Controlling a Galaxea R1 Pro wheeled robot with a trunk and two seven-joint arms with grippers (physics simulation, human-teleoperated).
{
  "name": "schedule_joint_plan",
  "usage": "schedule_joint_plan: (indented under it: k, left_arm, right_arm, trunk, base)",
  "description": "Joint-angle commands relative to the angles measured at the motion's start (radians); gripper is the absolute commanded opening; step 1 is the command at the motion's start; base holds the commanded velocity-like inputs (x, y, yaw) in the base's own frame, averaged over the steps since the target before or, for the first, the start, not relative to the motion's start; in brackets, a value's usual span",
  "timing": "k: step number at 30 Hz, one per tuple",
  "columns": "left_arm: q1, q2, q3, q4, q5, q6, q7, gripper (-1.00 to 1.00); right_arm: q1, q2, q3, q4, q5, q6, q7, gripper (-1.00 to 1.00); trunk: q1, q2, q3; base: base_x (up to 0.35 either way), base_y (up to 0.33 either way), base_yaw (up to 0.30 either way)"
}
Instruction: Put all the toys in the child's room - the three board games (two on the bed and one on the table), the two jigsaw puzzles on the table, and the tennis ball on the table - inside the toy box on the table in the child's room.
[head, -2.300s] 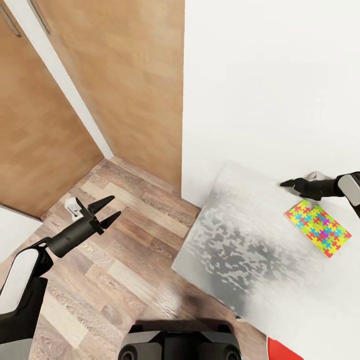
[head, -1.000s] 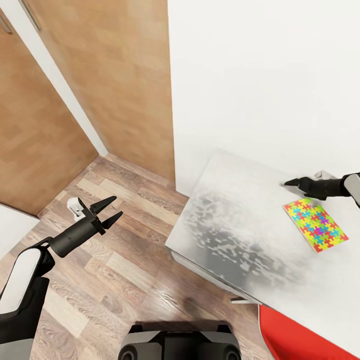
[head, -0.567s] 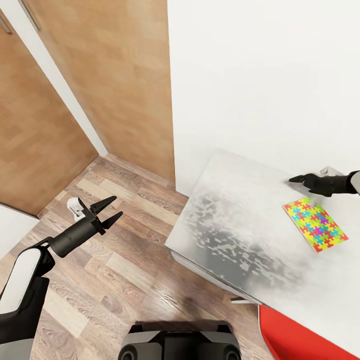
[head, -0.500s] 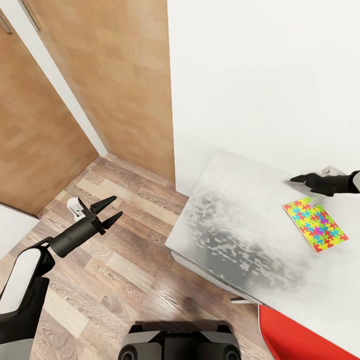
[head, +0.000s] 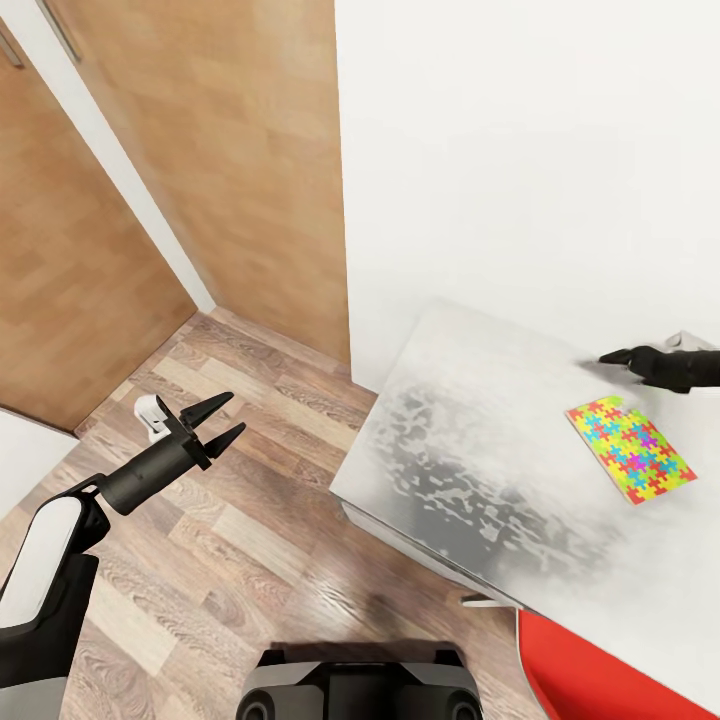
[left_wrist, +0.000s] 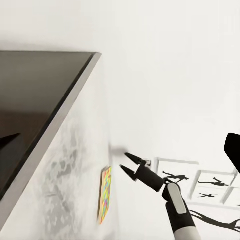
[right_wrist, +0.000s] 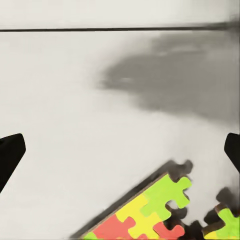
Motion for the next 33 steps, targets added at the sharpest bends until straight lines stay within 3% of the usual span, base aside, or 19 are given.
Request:
schedule_joint_plan:
  k: [1,12,19,27,33]
  left_arm:
    - [-0.001,0.000,0.001,0.000,-0.007,0.004,-0.008,1.00]
    - [-0.001,-0.003,0.001,0.000,-0.008,0.004,-0.008,1.00]
    - [-0.001,-0.005,0.001,0.000,-0.009,0.004,-0.008,1.00]
    - [-0.001,-0.006,0.001,0.000,-0.009,0.004,-0.008,1.00]
    - [-0.001,-0.006,0.001,0.000,-0.010,0.004,-0.009,1.00]
  right_arm:
    - [-0.001,-0.009,0.005,0.000,0.007,0.001,0.009,1.00]
    - [0.016,-0.069,0.005,0.000,0.005,0.057,0.011,1.00]
    - [0.108,-0.104,0.005,-0.029,0.007,0.105,0.077,1.00]
    - [0.170,-0.112,0.006,-0.054,0.009,0.118,0.153,1.00]
    - [0.187,-0.112,0.006,-0.060,0.009,0.121,0.174,1.00]
  trunk:
    - [0.001,-0.002,-0.001]
    - [0.001,-0.002,-0.001]
    - [0.001,-0.002,-0.001]
    - [0.001,-0.002,-0.001]
    - [0.001,-0.002,-0.001]
  base:
    - [0.000,0.000,0.000]
    - [0.000,0.000,0.000]
    - [0.000,0.001,-0.008]
    - [0.000,0.101,-0.125]
    - [0.000,0.233,-0.087]
